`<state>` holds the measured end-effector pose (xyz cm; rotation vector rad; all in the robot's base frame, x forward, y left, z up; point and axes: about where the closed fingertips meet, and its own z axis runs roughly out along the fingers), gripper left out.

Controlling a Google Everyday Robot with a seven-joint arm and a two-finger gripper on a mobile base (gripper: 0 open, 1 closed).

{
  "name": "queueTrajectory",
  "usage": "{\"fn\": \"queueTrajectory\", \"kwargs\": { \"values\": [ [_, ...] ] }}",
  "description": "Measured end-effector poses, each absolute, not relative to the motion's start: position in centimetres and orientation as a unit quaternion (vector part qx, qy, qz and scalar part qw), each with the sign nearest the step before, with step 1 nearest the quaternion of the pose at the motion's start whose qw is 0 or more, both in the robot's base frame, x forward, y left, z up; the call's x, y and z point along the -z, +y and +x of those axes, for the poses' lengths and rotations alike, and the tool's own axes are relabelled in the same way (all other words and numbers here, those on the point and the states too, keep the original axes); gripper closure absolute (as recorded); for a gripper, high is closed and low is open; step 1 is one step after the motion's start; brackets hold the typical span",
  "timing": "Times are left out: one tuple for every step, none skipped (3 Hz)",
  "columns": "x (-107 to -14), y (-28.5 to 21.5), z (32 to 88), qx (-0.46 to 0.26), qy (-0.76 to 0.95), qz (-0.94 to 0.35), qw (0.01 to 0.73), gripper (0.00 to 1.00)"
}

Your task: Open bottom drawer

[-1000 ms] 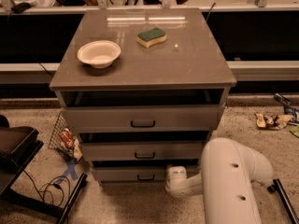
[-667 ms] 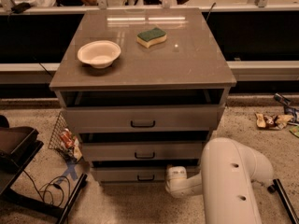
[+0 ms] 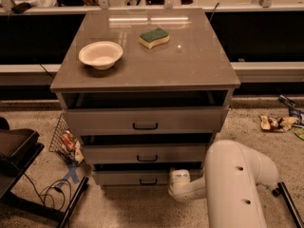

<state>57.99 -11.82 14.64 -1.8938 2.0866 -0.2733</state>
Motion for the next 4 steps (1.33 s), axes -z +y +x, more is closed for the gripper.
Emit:
{"fn": "queueTrajectory", "kwargs": {
  "values": [
    [-14.73, -11.82, 57.99, 0.095, 0.728, -0.661, 0.155, 1.0],
    [-15.16, -11.83, 57.98, 0.095, 0.728, -0.661, 0.154, 1.0],
    [-15.37, -11.83, 57.98, 0.095, 0.728, -0.661, 0.154, 1.0],
    [-15.71, -11.83, 57.98, 0.095, 0.728, -0.661, 0.154, 1.0]
  ]
}}
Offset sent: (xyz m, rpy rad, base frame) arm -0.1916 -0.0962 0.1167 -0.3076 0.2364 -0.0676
